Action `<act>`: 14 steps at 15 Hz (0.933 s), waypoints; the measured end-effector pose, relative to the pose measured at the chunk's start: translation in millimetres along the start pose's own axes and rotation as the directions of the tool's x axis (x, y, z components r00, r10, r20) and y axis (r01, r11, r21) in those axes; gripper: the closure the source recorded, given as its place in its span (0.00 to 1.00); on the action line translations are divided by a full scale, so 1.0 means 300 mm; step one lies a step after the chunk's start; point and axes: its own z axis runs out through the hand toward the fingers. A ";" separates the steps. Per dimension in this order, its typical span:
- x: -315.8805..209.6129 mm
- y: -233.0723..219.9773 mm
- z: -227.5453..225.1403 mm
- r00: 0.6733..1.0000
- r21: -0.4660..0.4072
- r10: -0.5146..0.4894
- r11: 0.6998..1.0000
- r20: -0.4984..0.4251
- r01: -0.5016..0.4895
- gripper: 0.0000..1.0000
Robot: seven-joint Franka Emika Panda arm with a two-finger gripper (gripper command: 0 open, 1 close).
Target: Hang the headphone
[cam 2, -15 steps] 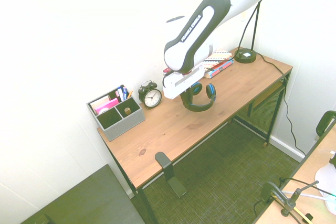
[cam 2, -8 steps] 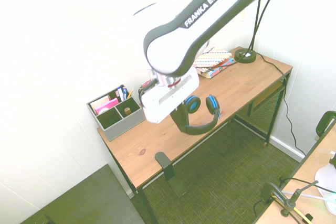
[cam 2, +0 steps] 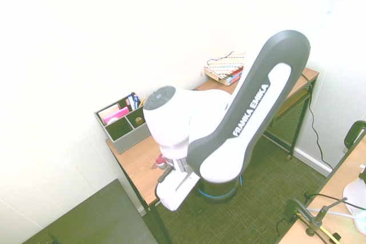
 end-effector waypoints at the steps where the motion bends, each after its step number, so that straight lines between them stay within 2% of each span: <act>1: 0.000 -0.005 0.056 1.000 0.009 0.005 1.000 -0.001 -0.005 1.00; 8: 0.074 -0.125 0.288 0.999 0.040 0.018 0.999 -0.032 -0.017 1.00; 12: 0.052 -0.169 0.329 1.000 0.041 0.016 0.999 -0.019 -0.015 1.00; 13: 0.048 -0.174 0.333 1.000 0.037 0.016 0.999 -0.016 -0.016 0.00; 14: 0.050 -0.174 0.341 1.000 0.019 0.011 1.000 -0.009 -0.011 0.00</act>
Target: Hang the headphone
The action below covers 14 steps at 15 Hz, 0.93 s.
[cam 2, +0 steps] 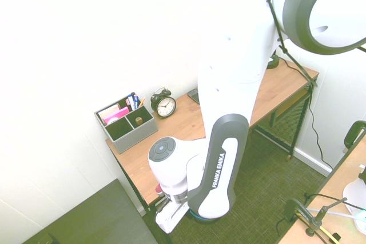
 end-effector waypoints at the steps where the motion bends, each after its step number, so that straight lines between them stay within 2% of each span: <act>1: 0.008 0.003 0.006 1.000 -0.021 -0.007 1.000 0.010 0.007 0.00; 14: 0.066 0.006 -0.011 1.000 -0.033 -0.014 0.999 0.027 0.015 0.00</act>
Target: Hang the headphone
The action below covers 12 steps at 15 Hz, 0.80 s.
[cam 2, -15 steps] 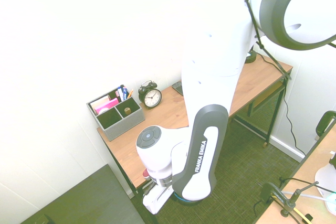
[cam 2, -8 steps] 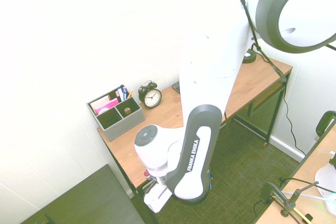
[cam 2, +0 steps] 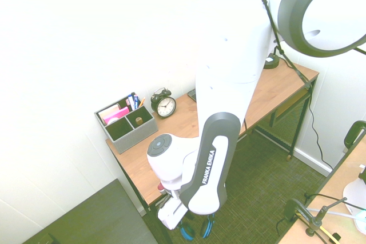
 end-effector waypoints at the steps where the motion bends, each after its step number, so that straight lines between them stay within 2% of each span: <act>1: 0.009 -0.005 -0.036 1.000 0.006 -0.009 1.000 0.001 0.009 0.00; 4: 0.037 -0.022 -0.313 0.990 0.027 -0.143 0.989 -0.016 0.143 0.00; 7: 0.157 0.055 -0.667 0.970 0.044 -0.239 0.970 -0.050 0.241 0.00; 10: 0.329 0.253 -0.947 0.970 0.035 -0.233 0.971 -0.076 0.236 0.00; 12: 0.417 0.444 -1.029 0.979 0.018 -0.189 0.981 -0.080 0.191 0.00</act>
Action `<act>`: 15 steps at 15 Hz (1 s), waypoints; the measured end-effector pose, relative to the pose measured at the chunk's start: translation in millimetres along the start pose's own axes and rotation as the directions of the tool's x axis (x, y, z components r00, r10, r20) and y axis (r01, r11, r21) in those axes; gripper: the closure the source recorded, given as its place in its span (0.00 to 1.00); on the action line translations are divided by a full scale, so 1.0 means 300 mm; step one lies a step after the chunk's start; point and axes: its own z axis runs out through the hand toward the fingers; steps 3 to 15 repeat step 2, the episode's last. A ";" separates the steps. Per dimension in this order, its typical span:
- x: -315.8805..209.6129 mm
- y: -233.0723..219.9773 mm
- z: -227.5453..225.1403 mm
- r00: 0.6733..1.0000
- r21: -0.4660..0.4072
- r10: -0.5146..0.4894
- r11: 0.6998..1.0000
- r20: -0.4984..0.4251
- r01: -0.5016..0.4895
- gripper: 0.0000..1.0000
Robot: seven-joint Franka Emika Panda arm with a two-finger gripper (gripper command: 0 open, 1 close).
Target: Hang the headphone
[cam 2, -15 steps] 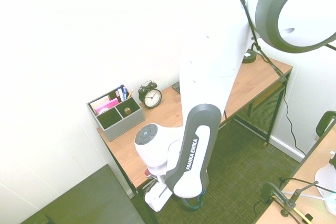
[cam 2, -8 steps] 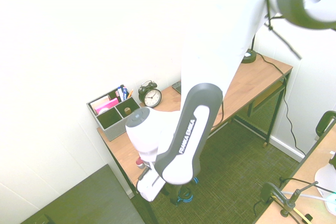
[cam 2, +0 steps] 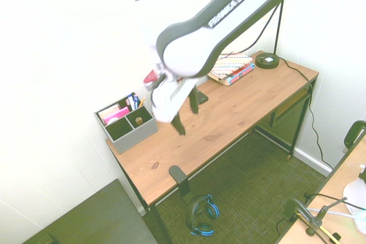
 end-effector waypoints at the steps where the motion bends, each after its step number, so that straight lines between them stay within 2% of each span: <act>1: 0.016 0.108 -0.006 0.999 -0.001 0.032 0.999 -0.002 -0.032 0.00; 2: 0.022 0.216 0.007 0.998 -0.005 0.064 0.998 0.002 -0.064 0.00; 15: 0.022 0.216 0.007 0.998 -0.005 0.064 0.998 0.002 -0.064 0.00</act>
